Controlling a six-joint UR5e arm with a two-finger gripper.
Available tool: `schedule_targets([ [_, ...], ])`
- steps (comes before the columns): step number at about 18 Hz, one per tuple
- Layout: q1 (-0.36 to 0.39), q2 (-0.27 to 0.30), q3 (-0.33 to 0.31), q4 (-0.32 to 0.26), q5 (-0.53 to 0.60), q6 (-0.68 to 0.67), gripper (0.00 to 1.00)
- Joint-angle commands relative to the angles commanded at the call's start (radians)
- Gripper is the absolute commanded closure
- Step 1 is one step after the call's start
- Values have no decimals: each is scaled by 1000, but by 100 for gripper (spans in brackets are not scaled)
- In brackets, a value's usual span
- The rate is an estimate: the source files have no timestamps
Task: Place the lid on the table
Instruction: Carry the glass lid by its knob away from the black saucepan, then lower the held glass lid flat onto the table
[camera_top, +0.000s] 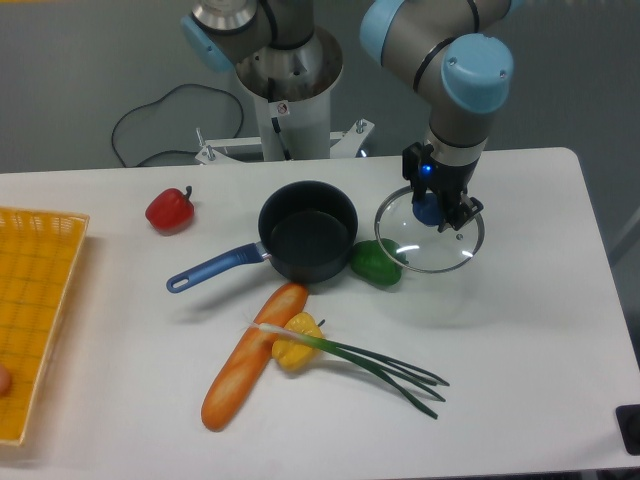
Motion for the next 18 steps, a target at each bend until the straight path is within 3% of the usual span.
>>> schedule_targets([
  [6, -2, -23, 17, 3, 0, -3, 46],
  [12, 20, -112, 74, 46, -2, -20, 46],
  [15, 34, -133, 87, 51, -2, -35, 46],
  [18, 34, -156, 97, 92, -2, -102, 46],
])
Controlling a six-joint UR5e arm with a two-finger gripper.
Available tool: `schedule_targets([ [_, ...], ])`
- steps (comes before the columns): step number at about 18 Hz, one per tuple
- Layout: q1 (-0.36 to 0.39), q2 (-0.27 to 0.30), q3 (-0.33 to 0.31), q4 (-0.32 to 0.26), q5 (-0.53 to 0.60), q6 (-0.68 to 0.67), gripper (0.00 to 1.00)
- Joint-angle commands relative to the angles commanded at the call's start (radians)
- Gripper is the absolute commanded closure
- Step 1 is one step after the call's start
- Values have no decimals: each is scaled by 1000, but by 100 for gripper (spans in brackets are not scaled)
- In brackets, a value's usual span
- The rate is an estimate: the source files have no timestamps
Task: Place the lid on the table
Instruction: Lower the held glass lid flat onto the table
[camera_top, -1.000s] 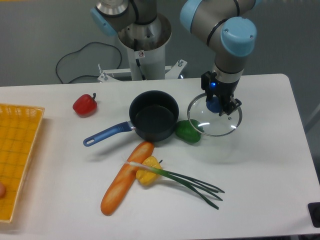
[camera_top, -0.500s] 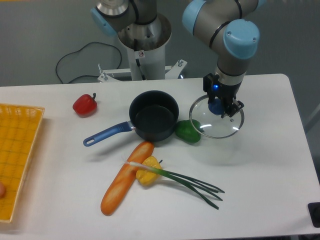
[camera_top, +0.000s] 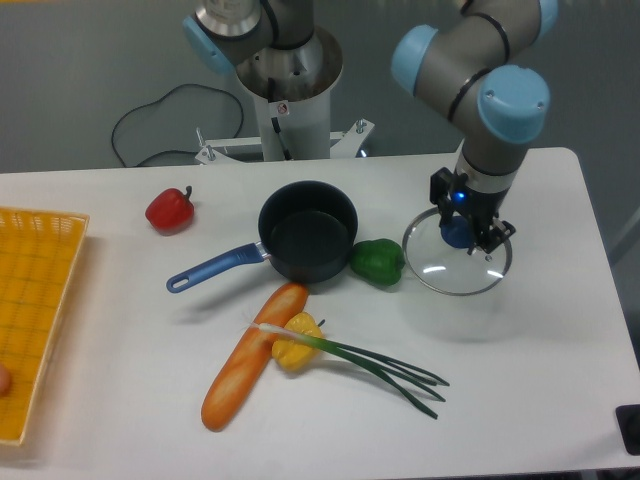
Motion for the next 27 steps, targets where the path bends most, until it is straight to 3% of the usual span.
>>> schedule_targets([
  [7, -3, -84, 12, 92, 0, -124, 46],
  [10, -5, -132, 43, 92, 3, -126, 46],
  [27, -6, -180, 34, 80, 8, -191, 45],
])
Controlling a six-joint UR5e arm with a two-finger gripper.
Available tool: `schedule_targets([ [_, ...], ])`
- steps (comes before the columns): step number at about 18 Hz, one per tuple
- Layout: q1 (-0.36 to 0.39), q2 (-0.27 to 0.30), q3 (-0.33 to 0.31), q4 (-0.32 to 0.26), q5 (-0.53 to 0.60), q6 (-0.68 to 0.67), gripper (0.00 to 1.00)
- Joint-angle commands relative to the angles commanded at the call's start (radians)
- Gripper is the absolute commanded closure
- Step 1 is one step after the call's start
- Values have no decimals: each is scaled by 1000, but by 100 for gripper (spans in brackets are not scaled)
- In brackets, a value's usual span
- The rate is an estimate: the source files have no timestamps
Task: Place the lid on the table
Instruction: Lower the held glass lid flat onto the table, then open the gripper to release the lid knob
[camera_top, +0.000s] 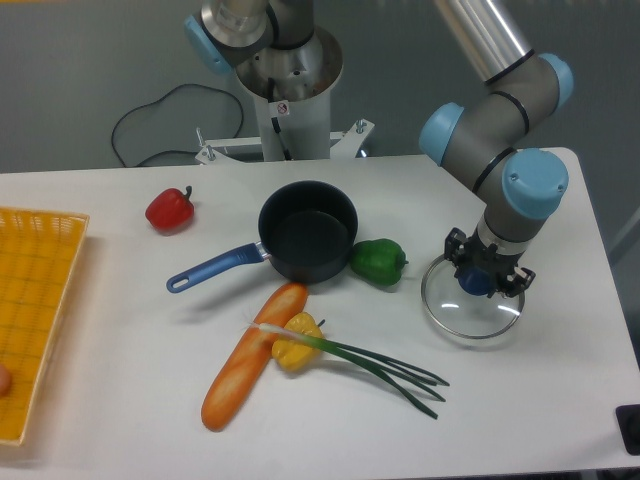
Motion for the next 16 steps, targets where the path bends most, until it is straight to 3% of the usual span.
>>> schedule_targets([
  [8, 0, -3, -3, -37, 0, -9, 43],
  [16, 0, -6, -12, -35, -2, -11, 40],
])
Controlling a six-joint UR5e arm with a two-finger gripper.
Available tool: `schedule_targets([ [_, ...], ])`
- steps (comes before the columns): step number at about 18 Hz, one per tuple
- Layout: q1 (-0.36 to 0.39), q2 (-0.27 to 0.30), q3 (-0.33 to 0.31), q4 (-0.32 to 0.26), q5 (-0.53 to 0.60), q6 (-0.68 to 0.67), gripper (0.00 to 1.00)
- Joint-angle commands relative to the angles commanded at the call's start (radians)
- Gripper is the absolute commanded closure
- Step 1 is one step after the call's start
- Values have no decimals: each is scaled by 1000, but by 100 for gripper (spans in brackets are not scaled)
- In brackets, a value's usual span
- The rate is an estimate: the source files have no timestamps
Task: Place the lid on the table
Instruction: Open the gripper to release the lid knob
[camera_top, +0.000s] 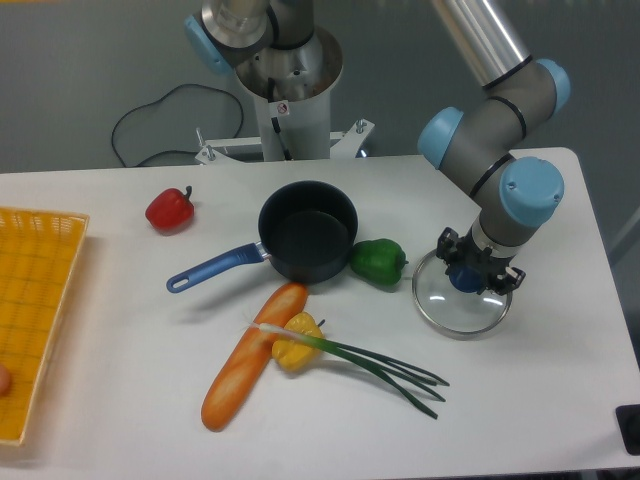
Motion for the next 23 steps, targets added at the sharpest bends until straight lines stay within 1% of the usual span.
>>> schedule_targets([
  [14, -2, -5, -2, 0, -2, 2, 39],
  [15, -2, -5, -2, 0, -2, 2, 37],
  [16, -2, -6, -2, 0, -2, 3, 32],
  [21, -2, -6, -2, 2, -2, 3, 28],
  [22, -2, -6, -2, 3, -2, 8, 23],
  [23, -2, -6, -2, 3, -3, 11, 14],
])
